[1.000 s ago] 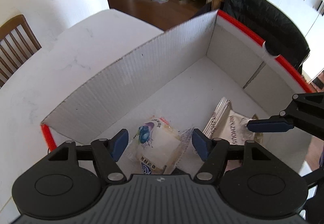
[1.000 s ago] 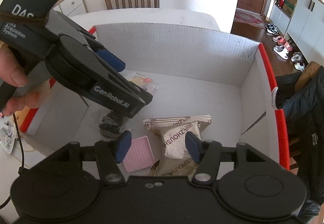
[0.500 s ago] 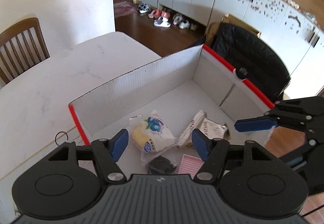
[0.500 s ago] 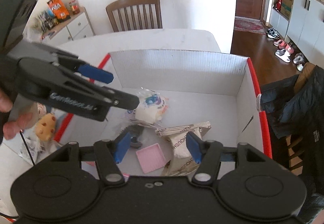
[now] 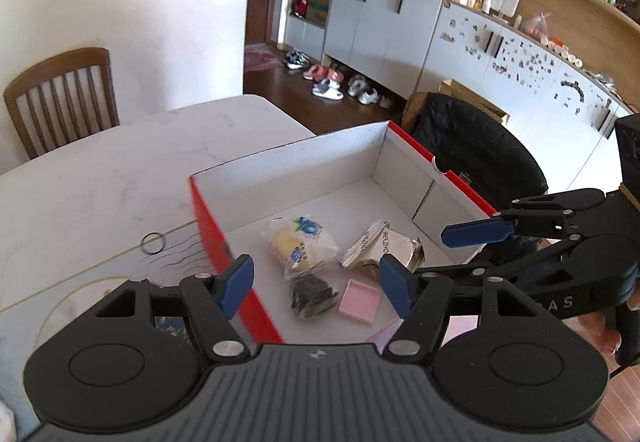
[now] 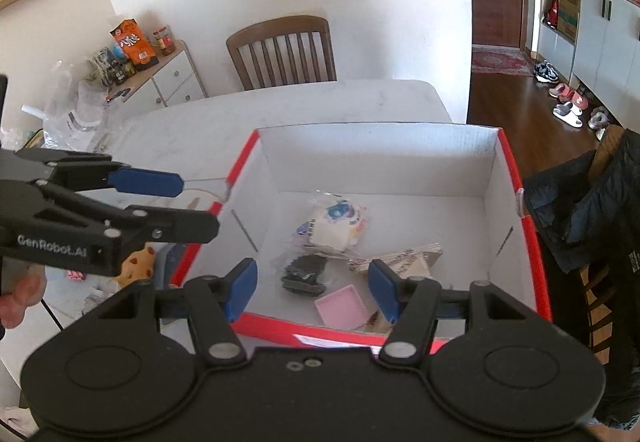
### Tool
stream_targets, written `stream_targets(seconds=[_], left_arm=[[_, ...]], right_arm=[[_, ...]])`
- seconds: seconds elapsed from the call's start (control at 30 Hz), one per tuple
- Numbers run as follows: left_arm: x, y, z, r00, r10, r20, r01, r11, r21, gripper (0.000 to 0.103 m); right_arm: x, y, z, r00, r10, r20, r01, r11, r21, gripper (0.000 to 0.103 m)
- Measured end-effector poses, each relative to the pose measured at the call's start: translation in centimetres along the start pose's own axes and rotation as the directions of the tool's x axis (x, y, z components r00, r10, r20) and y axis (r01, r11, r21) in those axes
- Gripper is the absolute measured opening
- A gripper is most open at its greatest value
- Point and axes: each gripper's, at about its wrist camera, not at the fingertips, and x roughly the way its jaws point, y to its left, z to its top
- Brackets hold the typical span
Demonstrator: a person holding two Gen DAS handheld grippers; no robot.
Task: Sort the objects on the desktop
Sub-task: 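Withdraw both tools from the box back over the table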
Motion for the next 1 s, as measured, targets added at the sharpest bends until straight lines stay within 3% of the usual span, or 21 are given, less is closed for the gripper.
stream_targets(seconds=[0.5, 0.6, 0.7, 1.0], left_arm=[[-5.8, 3.6, -5.4, 0.999, 0.035, 0.033, -0.033, 0.998, -0.053, 0.068], [-6.9, 4.4, -6.7, 0.998, 0.046, 0.047, -0.044, 0.998, -0.049, 0.068], [-8.0, 5.3, -7.9, 0.996, 0.06, 0.059, -0.058, 0.997, -0.044, 0.078], [-10.6, 9.6, -11.4, 0.993, 0.09, 0.074, -0.083, 0.993, -0.086, 0.089]], right_arm=[[0.1, 6.5, -1.4, 0.998, 0.067, 0.02, -0.066, 0.998, -0.015, 0.065], [0.4, 7.9, -1.6, 0.997, 0.075, 0.023, -0.075, 0.997, -0.024, 0.07], [0.5, 9.7, -1.8, 0.995, 0.09, 0.036, -0.088, 0.995, -0.039, 0.078], [2.4, 13.7, -2.5, 0.996, 0.088, 0.03, -0.088, 0.996, -0.002, 0.088]])
